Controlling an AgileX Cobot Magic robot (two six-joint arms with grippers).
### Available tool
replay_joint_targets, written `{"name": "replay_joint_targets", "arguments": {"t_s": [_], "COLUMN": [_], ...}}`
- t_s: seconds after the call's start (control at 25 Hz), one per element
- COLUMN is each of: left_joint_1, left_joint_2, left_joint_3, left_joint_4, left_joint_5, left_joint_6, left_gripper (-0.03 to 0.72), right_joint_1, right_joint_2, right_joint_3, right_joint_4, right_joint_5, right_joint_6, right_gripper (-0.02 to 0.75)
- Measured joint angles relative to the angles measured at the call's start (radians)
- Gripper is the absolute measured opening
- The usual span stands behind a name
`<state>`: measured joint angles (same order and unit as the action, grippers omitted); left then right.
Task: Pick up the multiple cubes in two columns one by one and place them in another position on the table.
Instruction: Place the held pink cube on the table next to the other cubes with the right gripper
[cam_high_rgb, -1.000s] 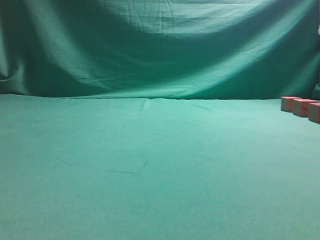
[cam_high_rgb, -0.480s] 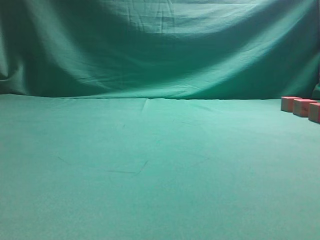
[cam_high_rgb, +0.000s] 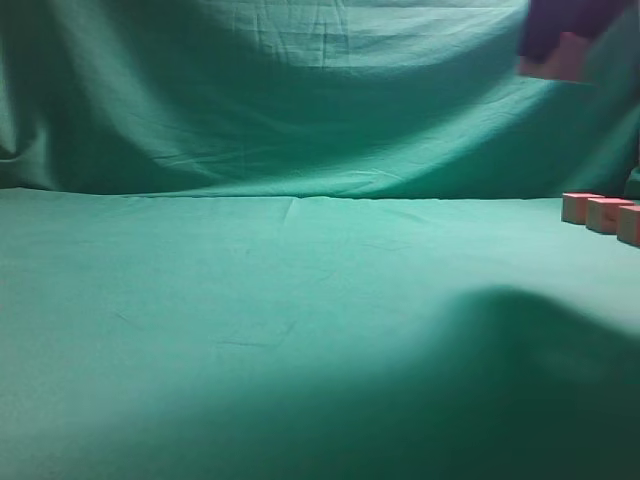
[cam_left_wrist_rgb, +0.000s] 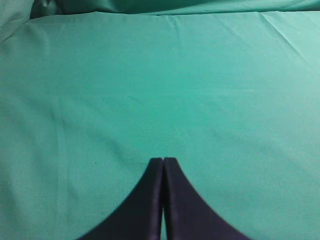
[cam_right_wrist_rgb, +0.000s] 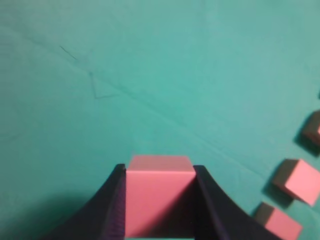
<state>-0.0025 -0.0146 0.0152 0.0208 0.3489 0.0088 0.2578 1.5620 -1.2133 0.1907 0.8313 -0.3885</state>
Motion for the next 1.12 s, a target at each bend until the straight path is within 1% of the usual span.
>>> {"name": "replay_joint_targets", "arguments": {"t_s": [0.2,0.28,0.56,0.68,0.84,0.96,1.12], "left_joint_1": [0.0,0.0,0.0,0.0,0.0,0.0,0.0], "left_joint_2": [0.0,0.0,0.0,0.0,0.0,0.0,0.0], "left_joint_3": [0.0,0.0,0.0,0.0,0.0,0.0,0.0], "left_joint_4": [0.0,0.0,0.0,0.0,0.0,0.0,0.0], "left_joint_5": [0.0,0.0,0.0,0.0,0.0,0.0,0.0], "left_joint_6": [0.0,0.0,0.0,0.0,0.0,0.0,0.0], "left_gripper": [0.0,0.0,0.0,0.0,0.0,0.0,0.0], "right_joint_1": [0.093,0.115,0.128,0.13,0.167,0.198,0.216], "right_joint_2": [0.137,0.197,0.399,0.457,0.512,0.539,0.563], "right_joint_3": [-0.175,-0.252,-0.463,-0.51,-0.545,-0.553,-0.556], "right_joint_4": [0.0,0.0,0.0,-0.003,-0.067,-0.089,-0.099], "right_joint_5": [0.097,0.146,0.318,0.332,0.333,0.309,0.262], "right_joint_6": [-0.065,-0.079,-0.088,-0.091,-0.094,-0.094,-0.096], "right_gripper": [0.255,0.255,0.255,0.255,0.255,0.255,0.255]}}
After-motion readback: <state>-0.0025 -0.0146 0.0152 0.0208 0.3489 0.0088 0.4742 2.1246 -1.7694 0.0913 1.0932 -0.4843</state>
